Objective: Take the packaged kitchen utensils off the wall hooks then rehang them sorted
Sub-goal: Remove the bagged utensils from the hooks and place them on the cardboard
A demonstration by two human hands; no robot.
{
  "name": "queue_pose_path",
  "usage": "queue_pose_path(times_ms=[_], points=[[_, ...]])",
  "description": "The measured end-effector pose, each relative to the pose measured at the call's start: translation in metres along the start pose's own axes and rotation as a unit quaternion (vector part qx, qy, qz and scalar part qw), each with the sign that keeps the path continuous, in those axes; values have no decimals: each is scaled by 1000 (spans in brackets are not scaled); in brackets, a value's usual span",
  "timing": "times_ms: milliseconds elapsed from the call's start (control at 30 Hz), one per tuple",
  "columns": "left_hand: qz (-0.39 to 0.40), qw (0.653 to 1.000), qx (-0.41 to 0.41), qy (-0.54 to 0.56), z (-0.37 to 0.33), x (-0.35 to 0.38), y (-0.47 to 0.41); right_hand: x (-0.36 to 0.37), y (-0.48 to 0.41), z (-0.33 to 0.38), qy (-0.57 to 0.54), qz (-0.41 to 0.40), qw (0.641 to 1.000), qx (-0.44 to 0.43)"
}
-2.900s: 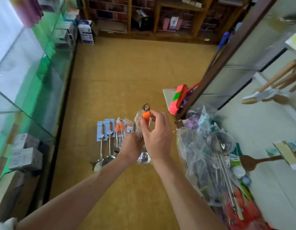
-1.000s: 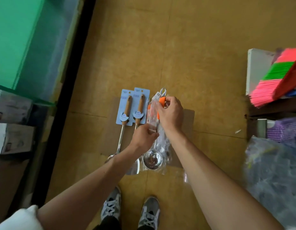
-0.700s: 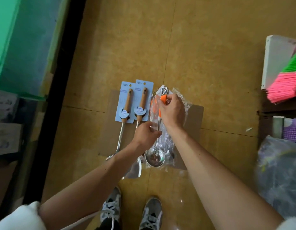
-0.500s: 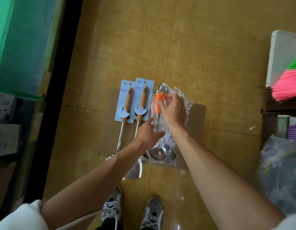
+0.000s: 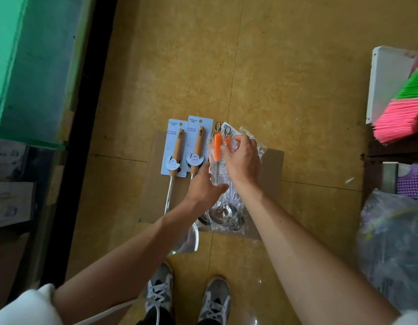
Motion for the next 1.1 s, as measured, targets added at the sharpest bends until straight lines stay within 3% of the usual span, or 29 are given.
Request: queue_pose_path(times_ms=[367, 733, 833, 933, 1100], points=[[11, 999, 21, -27, -40, -4, 47, -69, 17, 10, -22, -44, 999, -1], [45, 973, 144, -174, -207, 56, 132, -290, 45, -28, -66, -184, 979, 54], [53, 933, 231, -271, -268, 89, 171, -356, 67, -56, -52, -226, 970, 68], [40, 857, 348, -378, -321, 119, 221, -416, 97, -89, -26, -265, 960, 82], [39, 756, 488, -435, -373, 154, 300, -495, 161, -133, -1, -329, 937, 115]])
Point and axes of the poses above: each hand's wrist, its own y-axis away from the middle knuckle, its own x-axis out of the palm, z = x × y, the point moved 9 cm from there along -y, towards the middle knuckle, and after that the axes turned 13 degrees about y, right-handed, at the moved point
